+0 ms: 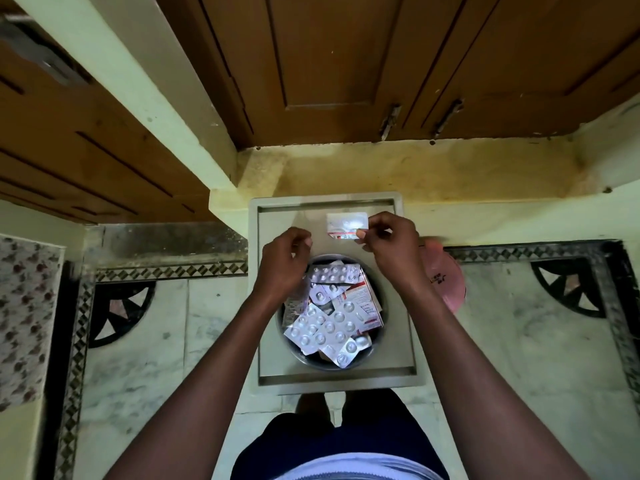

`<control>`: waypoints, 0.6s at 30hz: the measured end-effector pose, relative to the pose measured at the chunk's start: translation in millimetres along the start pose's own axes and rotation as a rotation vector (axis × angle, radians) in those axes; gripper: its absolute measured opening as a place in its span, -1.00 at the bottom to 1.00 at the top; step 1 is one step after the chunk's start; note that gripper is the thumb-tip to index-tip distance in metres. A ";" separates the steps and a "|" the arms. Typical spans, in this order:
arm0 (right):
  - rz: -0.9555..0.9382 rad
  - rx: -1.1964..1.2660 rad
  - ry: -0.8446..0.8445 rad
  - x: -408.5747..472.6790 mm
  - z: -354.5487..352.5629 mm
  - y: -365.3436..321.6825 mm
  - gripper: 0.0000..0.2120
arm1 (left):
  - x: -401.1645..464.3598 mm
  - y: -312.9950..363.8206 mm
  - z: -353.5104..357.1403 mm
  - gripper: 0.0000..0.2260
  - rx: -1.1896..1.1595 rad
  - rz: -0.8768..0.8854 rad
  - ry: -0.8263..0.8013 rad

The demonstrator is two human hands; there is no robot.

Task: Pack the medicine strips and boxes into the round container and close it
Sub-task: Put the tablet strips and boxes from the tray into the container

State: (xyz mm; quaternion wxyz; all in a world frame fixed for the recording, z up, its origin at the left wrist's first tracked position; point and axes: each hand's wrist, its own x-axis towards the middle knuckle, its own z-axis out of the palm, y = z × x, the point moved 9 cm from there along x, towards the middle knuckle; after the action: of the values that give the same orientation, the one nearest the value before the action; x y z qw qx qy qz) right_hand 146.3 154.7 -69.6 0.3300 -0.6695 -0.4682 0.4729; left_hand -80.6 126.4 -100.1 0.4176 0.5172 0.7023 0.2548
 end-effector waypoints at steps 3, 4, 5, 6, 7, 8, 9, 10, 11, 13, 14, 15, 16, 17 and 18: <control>0.016 0.067 -0.033 -29.3 -10.4 -2.6 -0.83 | -33.5 -8.3 -4.6 -0.79 0.020 0.073 0.044; 0.031 0.075 -0.063 -39.5 -9.6 0.2 -0.90 | -45.3 -10.8 -6.1 -0.78 0.011 0.110 0.063; 0.056 0.074 -0.100 -49.8 -6.0 3.9 -0.94 | -57.3 -12.6 -7.2 -0.77 0.003 0.148 0.079; 0.076 0.057 -0.130 -59.3 -1.4 7.6 -0.92 | -67.8 -15.0 -7.4 -0.75 -0.015 0.177 0.091; 0.088 0.029 -0.148 -66.6 4.2 13.3 -0.89 | -77.1 -17.5 -7.9 -0.74 -0.030 0.182 0.103; 0.098 -0.008 -0.153 -73.0 9.5 19.5 -0.84 | -85.8 -20.4 -8.8 -0.72 -0.038 0.173 0.122; 0.102 -0.046 -0.149 -77.4 15.1 24.0 -0.82 | -92.0 -23.8 -9.6 -0.70 -0.035 0.154 0.139; 0.092 -0.092 -0.139 -81.1 19.8 26.5 -0.83 | -97.3 -26.7 -10.0 -0.69 -0.028 0.137 0.151; 0.059 -0.160 -0.129 -82.7 23.9 26.4 -0.86 | -100.8 -28.5 -10.1 -0.68 -0.010 0.122 0.160; -0.063 -0.359 -0.103 -84.7 28.1 19.5 -0.89 | -106.4 -31.7 -12.1 -0.68 0.040 0.112 0.188; -0.137 -0.446 -0.080 -87.6 28.4 13.1 -0.88 | -109.1 -33.4 -14.4 -0.69 0.059 0.108 0.209; -0.198 -0.497 -0.055 -89.7 27.3 8.7 -0.87 | -109.9 -36.3 -16.5 -0.70 0.075 0.096 0.231; -0.241 -0.514 -0.028 -91.5 24.1 6.0 -0.87 | -110.6 -38.7 -19.0 -0.72 0.090 0.078 0.254; -0.268 -0.513 0.007 -93.0 18.5 5.6 -0.88 | -111.7 -40.5 -22.0 -0.75 0.099 0.054 0.279; -0.286 -0.502 0.047 -95.7 11.4 5.9 -0.89 | -113.7 -40.8 -25.5 -0.78 0.106 0.031 0.299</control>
State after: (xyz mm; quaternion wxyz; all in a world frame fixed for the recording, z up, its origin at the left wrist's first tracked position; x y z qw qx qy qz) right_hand 126.5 62.8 -47.6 0.2279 -0.6681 -0.6527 0.2751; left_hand -110.0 7.8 -82.3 0.2765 0.5055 0.7610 0.2983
